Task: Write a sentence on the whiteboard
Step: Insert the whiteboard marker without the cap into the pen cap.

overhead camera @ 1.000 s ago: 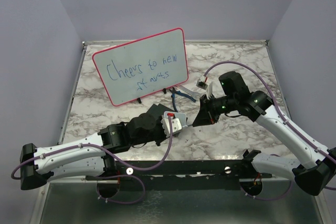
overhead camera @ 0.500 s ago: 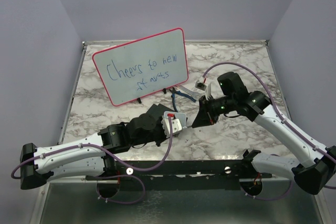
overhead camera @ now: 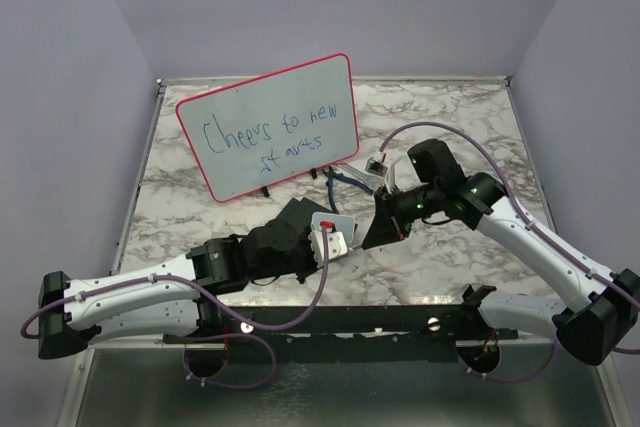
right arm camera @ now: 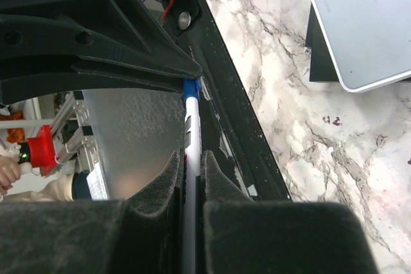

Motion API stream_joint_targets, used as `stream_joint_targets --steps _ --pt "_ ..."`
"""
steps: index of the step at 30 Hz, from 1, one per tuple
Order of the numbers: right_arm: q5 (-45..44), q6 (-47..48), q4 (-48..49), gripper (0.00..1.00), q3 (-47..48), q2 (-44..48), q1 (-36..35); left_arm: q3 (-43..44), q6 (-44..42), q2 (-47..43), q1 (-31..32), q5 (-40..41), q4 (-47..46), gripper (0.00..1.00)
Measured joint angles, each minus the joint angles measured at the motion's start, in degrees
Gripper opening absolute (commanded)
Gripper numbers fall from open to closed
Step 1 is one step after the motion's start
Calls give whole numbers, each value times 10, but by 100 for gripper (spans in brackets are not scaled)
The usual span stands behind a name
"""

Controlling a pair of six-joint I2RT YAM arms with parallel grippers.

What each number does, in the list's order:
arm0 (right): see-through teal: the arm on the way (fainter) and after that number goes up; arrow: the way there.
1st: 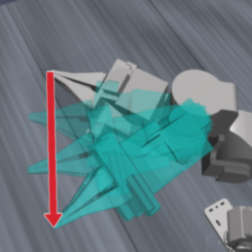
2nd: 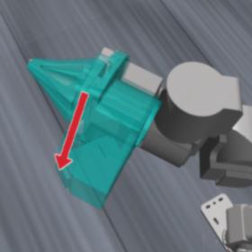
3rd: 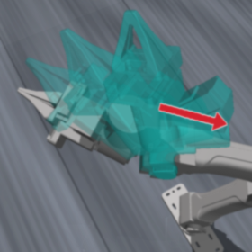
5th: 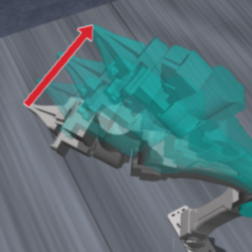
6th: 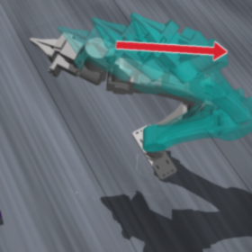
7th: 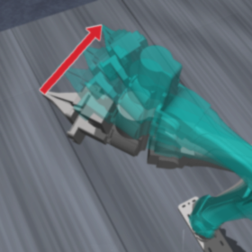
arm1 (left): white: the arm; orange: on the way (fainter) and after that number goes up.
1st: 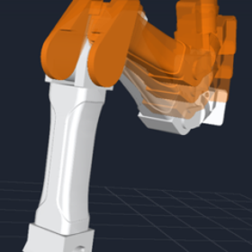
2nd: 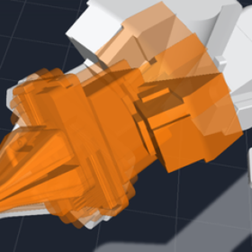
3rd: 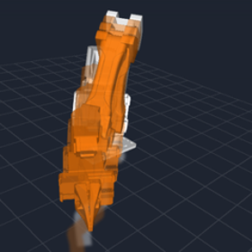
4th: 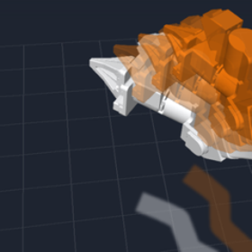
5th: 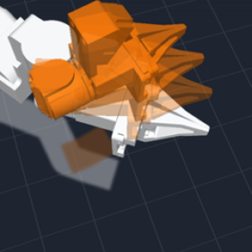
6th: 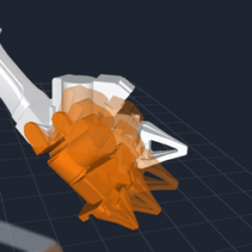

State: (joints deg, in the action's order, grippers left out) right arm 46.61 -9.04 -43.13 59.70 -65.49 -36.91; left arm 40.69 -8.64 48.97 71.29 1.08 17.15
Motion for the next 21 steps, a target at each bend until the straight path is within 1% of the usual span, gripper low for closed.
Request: stream_joint_targets --steps 13,21 --pt "55 7 12 1 -11 -23 3 0 0 -3 1 -26 5 0" --pt "67 5 18 1 -14 -31 3 0 5 -8 1 -28 11 0"
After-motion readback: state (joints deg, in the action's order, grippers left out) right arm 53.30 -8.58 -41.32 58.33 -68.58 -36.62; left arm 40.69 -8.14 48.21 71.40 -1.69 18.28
